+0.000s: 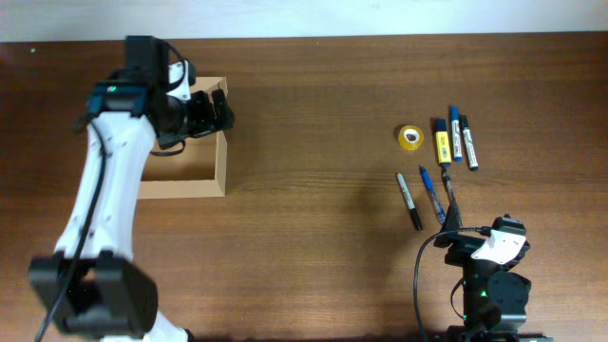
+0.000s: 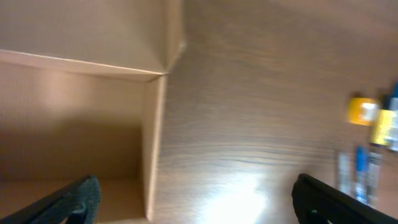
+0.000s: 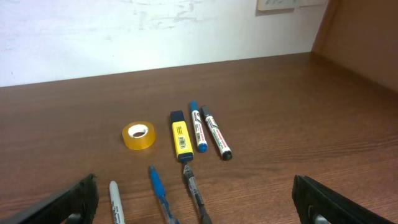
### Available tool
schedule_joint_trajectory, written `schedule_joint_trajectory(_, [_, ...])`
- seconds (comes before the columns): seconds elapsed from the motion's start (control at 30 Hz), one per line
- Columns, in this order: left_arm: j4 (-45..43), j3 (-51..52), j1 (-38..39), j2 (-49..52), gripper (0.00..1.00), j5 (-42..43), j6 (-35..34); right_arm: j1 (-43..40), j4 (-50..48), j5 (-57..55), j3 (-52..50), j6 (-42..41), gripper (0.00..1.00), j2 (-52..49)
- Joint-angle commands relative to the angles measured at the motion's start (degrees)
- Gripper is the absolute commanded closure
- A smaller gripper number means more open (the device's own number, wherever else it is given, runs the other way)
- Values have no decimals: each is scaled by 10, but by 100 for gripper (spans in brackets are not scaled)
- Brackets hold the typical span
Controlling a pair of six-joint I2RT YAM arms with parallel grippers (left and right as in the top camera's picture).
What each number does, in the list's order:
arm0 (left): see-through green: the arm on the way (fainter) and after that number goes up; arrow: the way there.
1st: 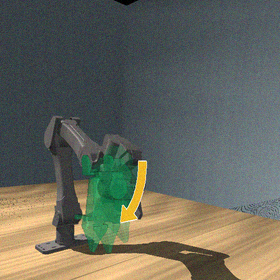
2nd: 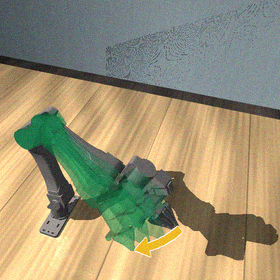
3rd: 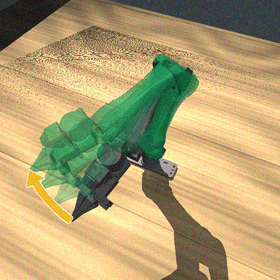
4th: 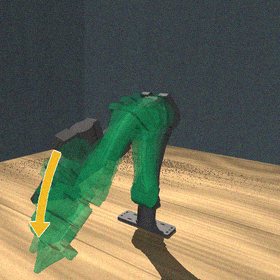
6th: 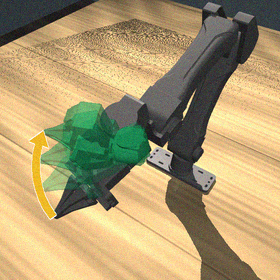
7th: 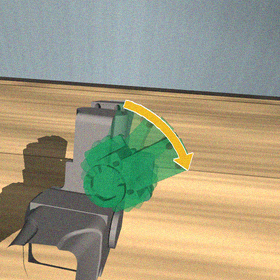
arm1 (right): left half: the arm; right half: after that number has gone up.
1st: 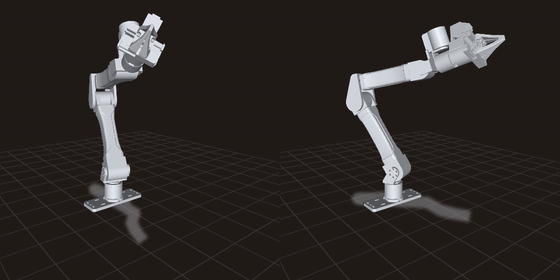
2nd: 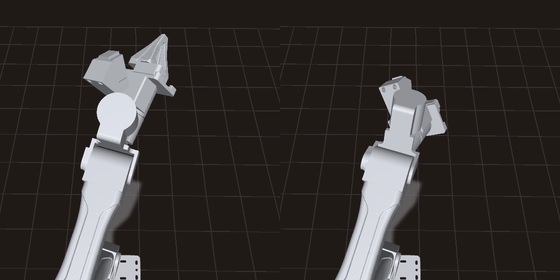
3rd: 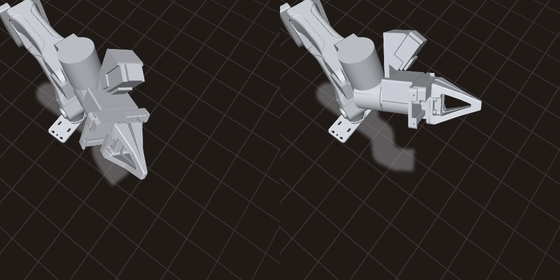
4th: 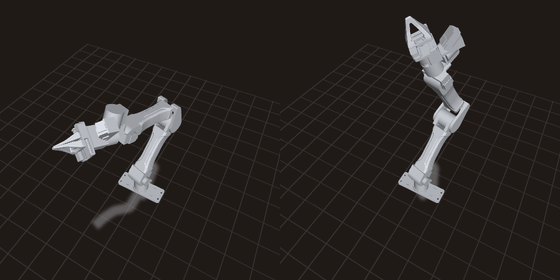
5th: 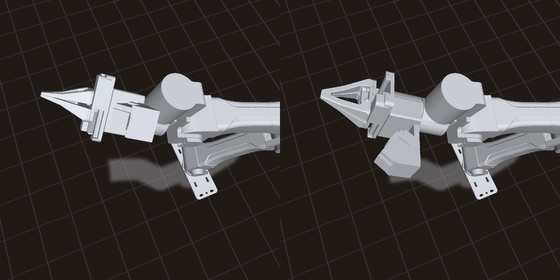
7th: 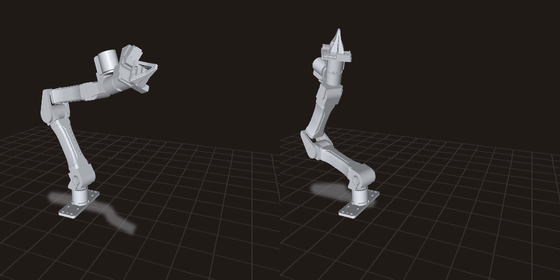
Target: Pack container
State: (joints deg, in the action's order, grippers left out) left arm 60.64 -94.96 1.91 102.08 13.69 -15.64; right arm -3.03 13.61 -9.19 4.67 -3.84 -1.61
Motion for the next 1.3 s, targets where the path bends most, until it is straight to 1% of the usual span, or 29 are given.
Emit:
schedule_joint_trajectory(0.0, [3,-19,20,44,4,-84,18,-5,1,-7,-4,4,1,5])
schedule_joint_trajectory(0.17, [5,-19,45,93,11,-139,38,-5,1,-7,-4,4,1,5])
schedule_joint_trajectory(0.27, [5,-19,51,122,11,-152,37,-5,1,-7,-4,4,1,5])
schedule_joint_trajectory(0.3, [4,-19,51,129,18,-152,37,-5,1,-7,-4,4,1,5])
schedule_joint_trajectory(0.33, [2,-19,51,137,20,-152,37,-5,1,-7,-4,4,1,5])
schedule_joint_trajectory(0.5, [-7,-19,51,167,47,-150,32,-5,1,-7,-4,4,1,5])
schedule_joint_trajectory(0.6, [-10,-19,51,179,66,-151,24,-5,1,-7,-4,4,1,5])
schedule_joint_trajectory(0.67, [-13,-19,51,183,92,-151,24,-5,1,-7,-4,4,1,5])
schedule_joint_trajectory(0.7, [-16,-19,51,184,98,-150,24,-5,1,-7,-4,4,1,5])
schedule_joint_trajectory(0.77, [-26,-19,51,184,98,-148,24,-5,1,-7,-4,4,1,5])
schedule_joint_trajectory(0.87, [-32,-19,51,182,98,-113,24,-5,1,-7,-4,4,1,5])
schedule_joint_trajectory(0.97, [-24,-26,52,182,99,-111,17,-5,1,-7,-4,4,1,5])
schedule_joint_trajectory(1.1, [22,-60,63,182,98,-116,-22,-5,1,-7,-4,4,1,5])
schedule_joint_trajectory(1.27, [114,-164,113,182,98,-141,-76,-5,1,-7,-4,4,1,5])
